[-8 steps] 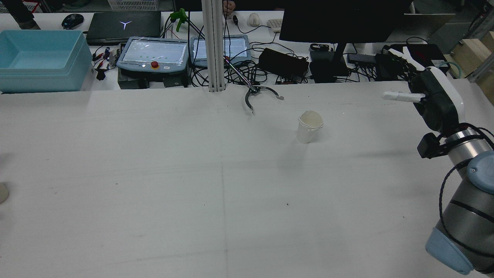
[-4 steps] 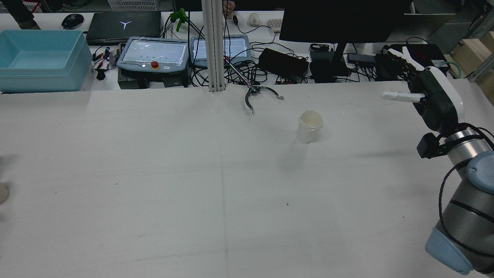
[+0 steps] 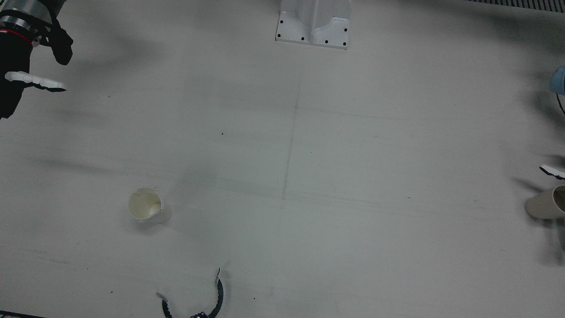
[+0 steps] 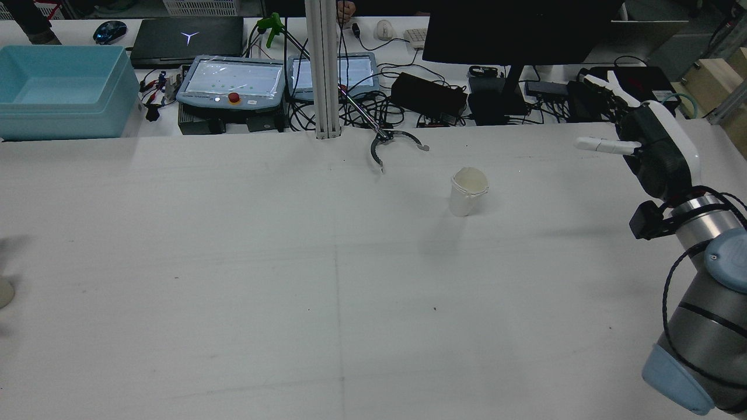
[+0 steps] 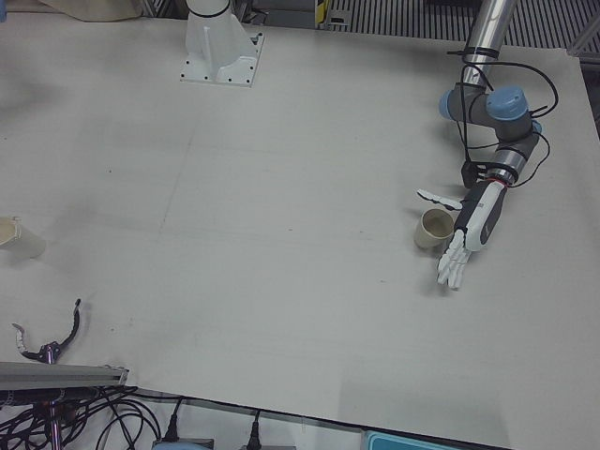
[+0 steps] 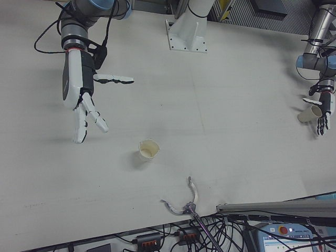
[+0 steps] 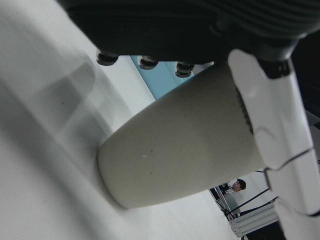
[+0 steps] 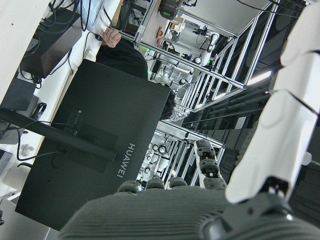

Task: Pour water
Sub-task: 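Move the right hand toward the white cup on the table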

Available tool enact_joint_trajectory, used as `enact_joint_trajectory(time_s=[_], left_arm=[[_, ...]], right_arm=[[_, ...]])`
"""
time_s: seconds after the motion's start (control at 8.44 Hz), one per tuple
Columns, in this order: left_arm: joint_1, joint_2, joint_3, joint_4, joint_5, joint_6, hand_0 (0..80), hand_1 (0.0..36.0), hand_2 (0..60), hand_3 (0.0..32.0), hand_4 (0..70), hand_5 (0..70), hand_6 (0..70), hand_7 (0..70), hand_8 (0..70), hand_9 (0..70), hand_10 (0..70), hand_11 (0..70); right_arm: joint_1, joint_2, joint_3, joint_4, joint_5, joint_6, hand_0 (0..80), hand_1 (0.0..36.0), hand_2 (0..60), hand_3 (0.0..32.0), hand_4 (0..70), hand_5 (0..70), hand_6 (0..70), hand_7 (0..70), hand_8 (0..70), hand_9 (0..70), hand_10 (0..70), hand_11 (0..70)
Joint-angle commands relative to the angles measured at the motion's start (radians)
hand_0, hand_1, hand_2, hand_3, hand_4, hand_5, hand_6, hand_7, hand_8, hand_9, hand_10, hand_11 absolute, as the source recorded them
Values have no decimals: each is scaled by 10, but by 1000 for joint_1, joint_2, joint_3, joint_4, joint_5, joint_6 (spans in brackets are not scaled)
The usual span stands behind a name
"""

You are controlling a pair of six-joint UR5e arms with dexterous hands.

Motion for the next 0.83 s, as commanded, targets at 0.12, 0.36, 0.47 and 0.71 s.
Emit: enact_joint_trajectory(time_s=[0.12, 0.36, 0.47, 0.71], left_arm=[[8, 0, 12, 3, -1, -7, 502, 125, 0, 118, 59, 75, 0, 64, 0, 0, 0, 4], [8, 1, 20, -19, -2, -101, 495, 126, 0, 132, 35, 53, 0, 56, 0, 0, 0, 3], [8, 0, 18, -25, -6, -144, 498, 131, 0, 134, 34, 49, 0, 56, 0, 0, 0, 3], [8, -5, 20, -23, -1, -174, 505, 139, 0, 146, 31, 63, 0, 59, 0, 0, 0, 3]], right_arm=[[1, 1, 0, 0, 0, 0, 475, 132, 60, 0, 98, 100, 0, 14, 0, 0, 0, 0], [1, -1, 0, 0, 0, 0, 475, 131, 59, 0, 100, 98, 0, 12, 0, 0, 0, 0], [1, -1, 0, 0, 0, 0, 474, 131, 56, 0, 100, 98, 0, 12, 0, 0, 0, 0], [1, -1, 0, 0, 0, 0, 474, 130, 58, 0, 99, 97, 0, 13, 0, 0, 0, 0]])
